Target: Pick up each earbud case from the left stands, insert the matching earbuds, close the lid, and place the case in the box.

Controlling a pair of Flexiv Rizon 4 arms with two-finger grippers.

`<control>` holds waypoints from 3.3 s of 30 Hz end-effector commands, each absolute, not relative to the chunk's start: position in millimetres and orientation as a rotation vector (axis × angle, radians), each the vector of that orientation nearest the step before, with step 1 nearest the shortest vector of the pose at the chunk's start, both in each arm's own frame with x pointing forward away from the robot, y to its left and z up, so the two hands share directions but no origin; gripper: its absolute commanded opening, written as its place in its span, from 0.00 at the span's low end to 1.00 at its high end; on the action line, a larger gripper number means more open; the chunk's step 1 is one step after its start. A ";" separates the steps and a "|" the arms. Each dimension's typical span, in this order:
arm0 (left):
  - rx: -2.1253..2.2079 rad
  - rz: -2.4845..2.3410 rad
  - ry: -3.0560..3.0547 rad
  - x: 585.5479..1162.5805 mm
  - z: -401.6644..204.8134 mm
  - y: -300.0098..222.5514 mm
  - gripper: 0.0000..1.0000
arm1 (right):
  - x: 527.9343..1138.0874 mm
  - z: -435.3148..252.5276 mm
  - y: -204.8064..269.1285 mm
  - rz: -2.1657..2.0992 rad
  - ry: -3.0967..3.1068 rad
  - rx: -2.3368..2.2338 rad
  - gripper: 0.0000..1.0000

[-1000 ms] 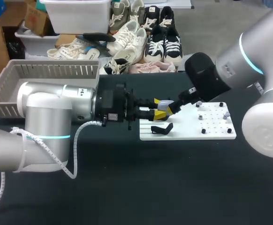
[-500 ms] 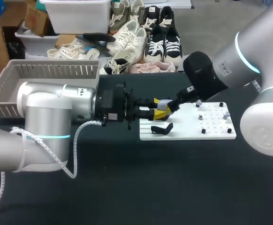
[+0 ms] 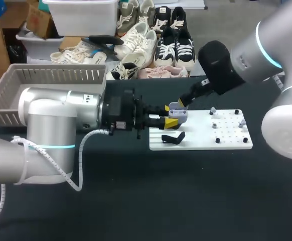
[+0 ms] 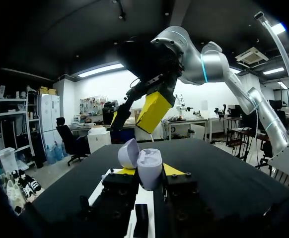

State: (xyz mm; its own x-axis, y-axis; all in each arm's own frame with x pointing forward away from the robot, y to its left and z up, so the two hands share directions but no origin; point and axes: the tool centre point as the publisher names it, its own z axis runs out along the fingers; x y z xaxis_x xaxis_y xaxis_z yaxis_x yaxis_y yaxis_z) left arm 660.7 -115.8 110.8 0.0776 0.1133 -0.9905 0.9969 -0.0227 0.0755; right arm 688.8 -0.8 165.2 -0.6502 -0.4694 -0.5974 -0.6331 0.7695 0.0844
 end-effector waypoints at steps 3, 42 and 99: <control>1.343 -1.111 1.225 661.6 110.0 -116.0 0.00 | 686.6 182.7 -26.5 0.042 2.358 -0.813 1.00; 1.343 -1.111 1.225 661.6 110.0 -116.0 0.00 | 702.2 72.1 -155.2 -0.365 2.839 -0.493 0.91; 1.343 -1.111 1.225 661.6 110.0 -116.0 0.00 | 726.9 21.9 -166.4 -0.281 2.887 -0.485 0.28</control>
